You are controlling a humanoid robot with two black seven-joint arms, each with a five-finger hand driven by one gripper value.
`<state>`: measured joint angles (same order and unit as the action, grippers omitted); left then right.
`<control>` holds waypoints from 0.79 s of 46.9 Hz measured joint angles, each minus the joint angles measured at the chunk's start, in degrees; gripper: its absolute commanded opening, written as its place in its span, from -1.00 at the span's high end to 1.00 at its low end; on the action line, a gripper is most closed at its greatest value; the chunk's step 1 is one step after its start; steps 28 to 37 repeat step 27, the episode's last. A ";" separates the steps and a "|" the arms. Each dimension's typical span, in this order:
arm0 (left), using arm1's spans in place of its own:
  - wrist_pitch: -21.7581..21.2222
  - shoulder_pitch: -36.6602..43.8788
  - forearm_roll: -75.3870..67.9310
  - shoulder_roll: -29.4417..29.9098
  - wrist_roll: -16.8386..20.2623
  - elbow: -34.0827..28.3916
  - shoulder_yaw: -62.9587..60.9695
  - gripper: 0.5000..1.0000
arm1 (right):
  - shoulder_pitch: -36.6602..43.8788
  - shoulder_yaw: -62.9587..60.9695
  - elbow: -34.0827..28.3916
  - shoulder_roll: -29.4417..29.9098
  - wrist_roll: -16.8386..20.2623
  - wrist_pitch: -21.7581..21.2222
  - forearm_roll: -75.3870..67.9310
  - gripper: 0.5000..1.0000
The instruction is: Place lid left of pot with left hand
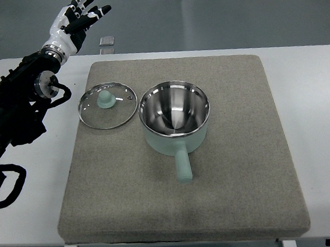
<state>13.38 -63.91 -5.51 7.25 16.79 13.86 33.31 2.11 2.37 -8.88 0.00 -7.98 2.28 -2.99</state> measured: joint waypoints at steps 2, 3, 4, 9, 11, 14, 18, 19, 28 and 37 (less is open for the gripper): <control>0.29 0.00 0.47 0.00 0.00 -0.26 0.58 -0.86 | 0.01 0.00 0.00 0.00 0.00 0.00 0.00 -0.69; 0.35 0.00 0.60 -0.06 0.06 -0.31 0.75 -0.86 | 0.02 0.00 0.00 0.00 0.00 0.00 0.00 -0.69; 0.39 0.00 0.69 -0.10 0.11 -0.32 0.81 -0.86 | 0.01 0.00 0.00 0.00 0.00 0.00 0.00 -0.69; 0.42 0.00 1.30 -0.08 0.24 -0.33 0.94 -0.91 | 0.00 0.00 0.00 0.00 0.00 0.00 0.00 -0.69; 0.42 0.00 1.79 -0.07 0.24 -0.33 0.95 -0.93 | 0.00 0.00 0.00 0.00 0.00 0.00 0.00 -0.69; 0.41 -0.01 2.63 -0.04 0.25 -0.33 0.97 -0.95 | 0.00 0.00 0.00 0.00 -0.01 0.00 0.00 -0.69; 0.36 -0.05 4.43 -0.07 0.24 -0.20 1.19 -0.96 | 0.00 0.00 0.00 0.00 -0.01 0.00 0.00 -0.69; 0.34 -0.10 4.91 -0.08 0.24 -0.16 1.19 -0.96 | 0.01 0.00 0.00 0.00 -0.02 0.00 0.00 -0.69; 0.33 -0.43 8.23 -0.13 0.18 -0.06 1.16 -0.96 | 0.00 0.00 0.00 0.00 -0.01 0.00 0.00 -0.69; 0.33 -0.43 8.23 -0.13 0.18 -0.06 1.16 -0.96 | 0.00 0.00 0.00 0.00 -0.01 0.00 0.00 -0.69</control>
